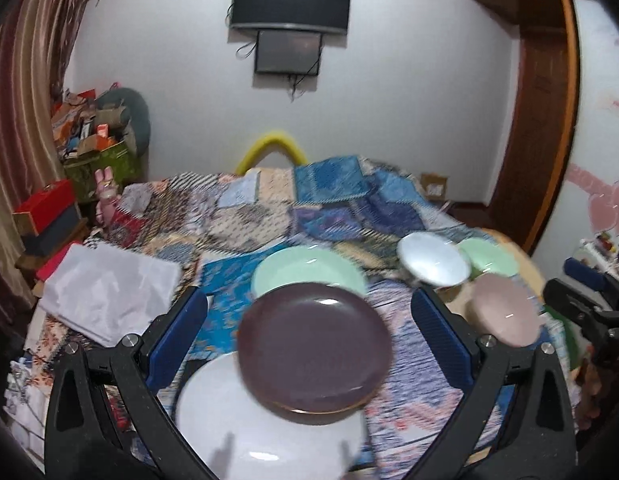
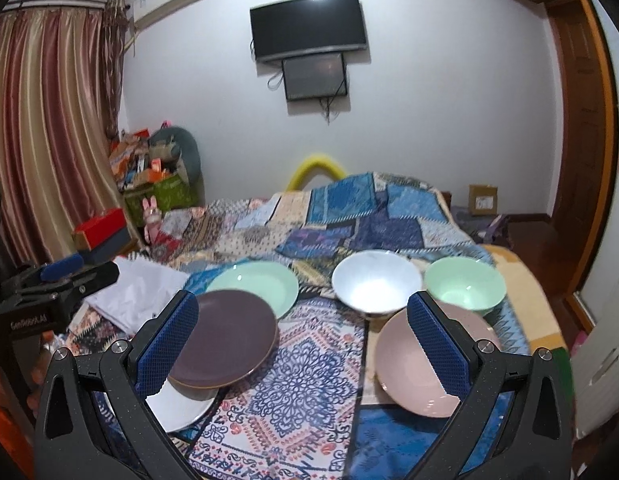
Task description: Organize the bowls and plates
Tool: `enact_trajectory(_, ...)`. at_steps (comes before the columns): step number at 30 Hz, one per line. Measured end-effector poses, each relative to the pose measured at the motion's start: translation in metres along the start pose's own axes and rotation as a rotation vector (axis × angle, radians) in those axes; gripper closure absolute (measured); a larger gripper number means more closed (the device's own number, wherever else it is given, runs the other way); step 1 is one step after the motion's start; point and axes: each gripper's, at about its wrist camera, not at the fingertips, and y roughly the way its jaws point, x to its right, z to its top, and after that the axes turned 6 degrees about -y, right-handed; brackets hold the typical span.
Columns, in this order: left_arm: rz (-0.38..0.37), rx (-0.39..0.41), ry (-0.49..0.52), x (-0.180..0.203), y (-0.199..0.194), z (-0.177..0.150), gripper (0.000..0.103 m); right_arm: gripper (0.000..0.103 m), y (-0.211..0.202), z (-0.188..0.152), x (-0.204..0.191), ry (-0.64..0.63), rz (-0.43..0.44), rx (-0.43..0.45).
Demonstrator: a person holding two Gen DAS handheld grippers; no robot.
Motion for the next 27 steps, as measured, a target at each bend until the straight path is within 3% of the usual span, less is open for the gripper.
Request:
enact_trajectory(12, 0.049, -0.182, -0.010, -0.059, 0.084, -0.024, 0.001, 0.003, 0.079, -0.019, -0.025, -0.037, 0.075, -0.196)
enact_trajectory(16, 0.052, -0.259, -0.002, -0.071, 0.111, -0.033, 0.016, 0.012, 0.104, -0.027, -0.032, -0.050, 0.099, -0.259)
enact_trajectory(27, -0.001, -0.353, -0.024, -0.085, 0.157, -0.042, 0.033, 0.035, 0.154, -0.044, -0.033, -0.014, 0.137, -0.385)
